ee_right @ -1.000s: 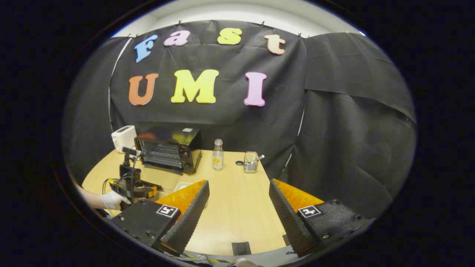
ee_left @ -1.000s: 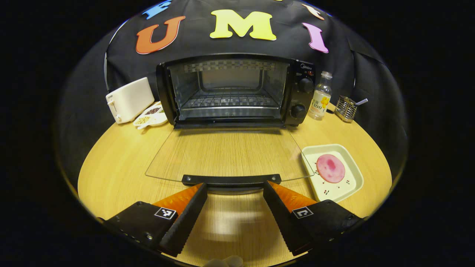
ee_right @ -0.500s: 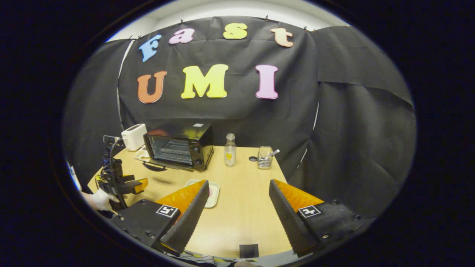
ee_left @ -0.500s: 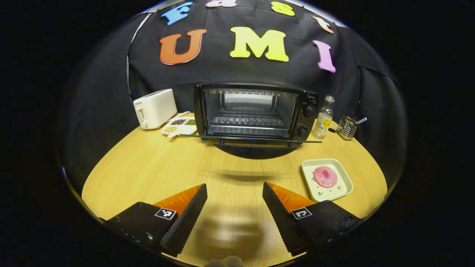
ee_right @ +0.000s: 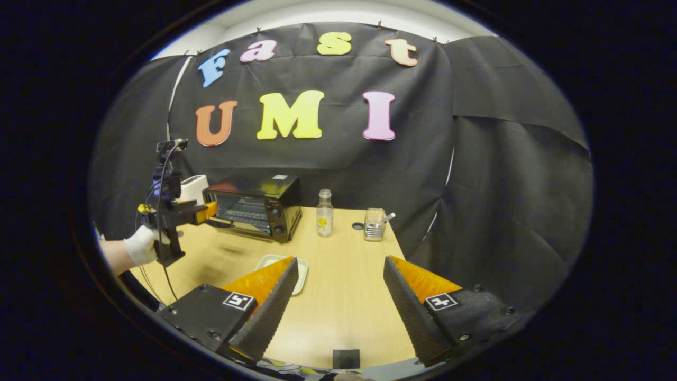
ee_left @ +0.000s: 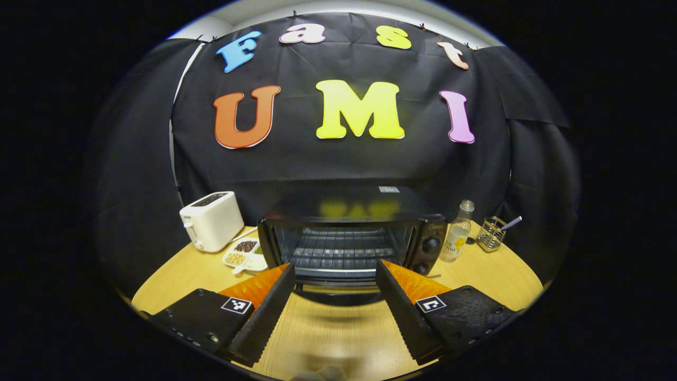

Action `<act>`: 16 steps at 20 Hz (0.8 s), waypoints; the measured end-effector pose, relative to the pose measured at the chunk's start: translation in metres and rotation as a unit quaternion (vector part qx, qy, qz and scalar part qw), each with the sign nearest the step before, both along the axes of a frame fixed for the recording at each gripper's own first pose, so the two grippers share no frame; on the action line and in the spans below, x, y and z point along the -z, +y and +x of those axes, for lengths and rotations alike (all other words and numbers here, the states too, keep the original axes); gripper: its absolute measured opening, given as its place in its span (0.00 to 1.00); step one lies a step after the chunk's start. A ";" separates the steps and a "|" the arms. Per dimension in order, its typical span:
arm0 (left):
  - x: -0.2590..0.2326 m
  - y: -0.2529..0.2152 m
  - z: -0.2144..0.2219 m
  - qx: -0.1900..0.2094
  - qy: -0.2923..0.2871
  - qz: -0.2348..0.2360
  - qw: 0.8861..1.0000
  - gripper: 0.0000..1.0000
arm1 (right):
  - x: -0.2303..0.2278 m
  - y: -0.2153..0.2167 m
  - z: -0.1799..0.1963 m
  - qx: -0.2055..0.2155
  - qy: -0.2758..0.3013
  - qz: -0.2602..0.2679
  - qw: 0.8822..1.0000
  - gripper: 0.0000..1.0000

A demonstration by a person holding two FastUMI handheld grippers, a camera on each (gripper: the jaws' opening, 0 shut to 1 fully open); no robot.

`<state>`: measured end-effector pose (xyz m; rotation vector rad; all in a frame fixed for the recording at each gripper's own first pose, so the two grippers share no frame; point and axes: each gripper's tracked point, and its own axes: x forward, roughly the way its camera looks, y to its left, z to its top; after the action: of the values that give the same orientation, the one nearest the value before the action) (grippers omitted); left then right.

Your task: Open the electric oven with the left hand, put the food in, and close the electric oven.

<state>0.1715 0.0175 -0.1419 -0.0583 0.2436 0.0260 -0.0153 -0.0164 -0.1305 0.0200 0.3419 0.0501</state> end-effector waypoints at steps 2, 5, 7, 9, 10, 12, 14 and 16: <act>0.005 0.001 0.015 -0.003 0.009 0.003 1.000 0.97 | 0.003 -0.008 -0.001 0.011 0.005 0.003 1.000 1.00; 0.023 -0.001 0.020 -0.004 0.031 -0.003 1.000 0.97 | 0.004 -0.019 -0.001 0.025 0.006 0.001 1.000 1.00; 0.035 -0.003 0.017 0.000 0.044 -0.003 0.999 0.97 | 0.004 -0.024 0.001 0.029 0.008 0.000 1.000 1.00; 0.050 -0.002 0.010 -0.001 0.058 0.012 0.998 0.97 | 0.004 -0.026 0.002 0.033 0.011 0.000 0.999 1.00; 0.057 0.000 0.008 0.000 0.068 0.022 0.997 0.98 | 0.002 -0.026 0.002 0.033 0.009 0.001 0.999 1.00; 0.078 -0.006 -0.004 0.004 0.089 0.009 0.996 0.97 | 0.001 -0.024 0.003 0.031 0.008 0.002 0.999 1.00; 0.099 -0.003 -0.015 0.002 0.106 0.013 0.994 0.97 | 0.003 -0.021 0.001 0.029 0.009 0.001 1.000 1.00; 0.118 -0.005 -0.024 0.006 0.119 0.018 0.993 0.98 | 0.005 -0.018 0.000 0.026 0.012 0.001 1.000 1.00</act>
<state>0.1475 0.0128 -0.2603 -0.0183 0.4809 0.0256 -0.0152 -0.0340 -0.1359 0.0319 0.3651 -0.0018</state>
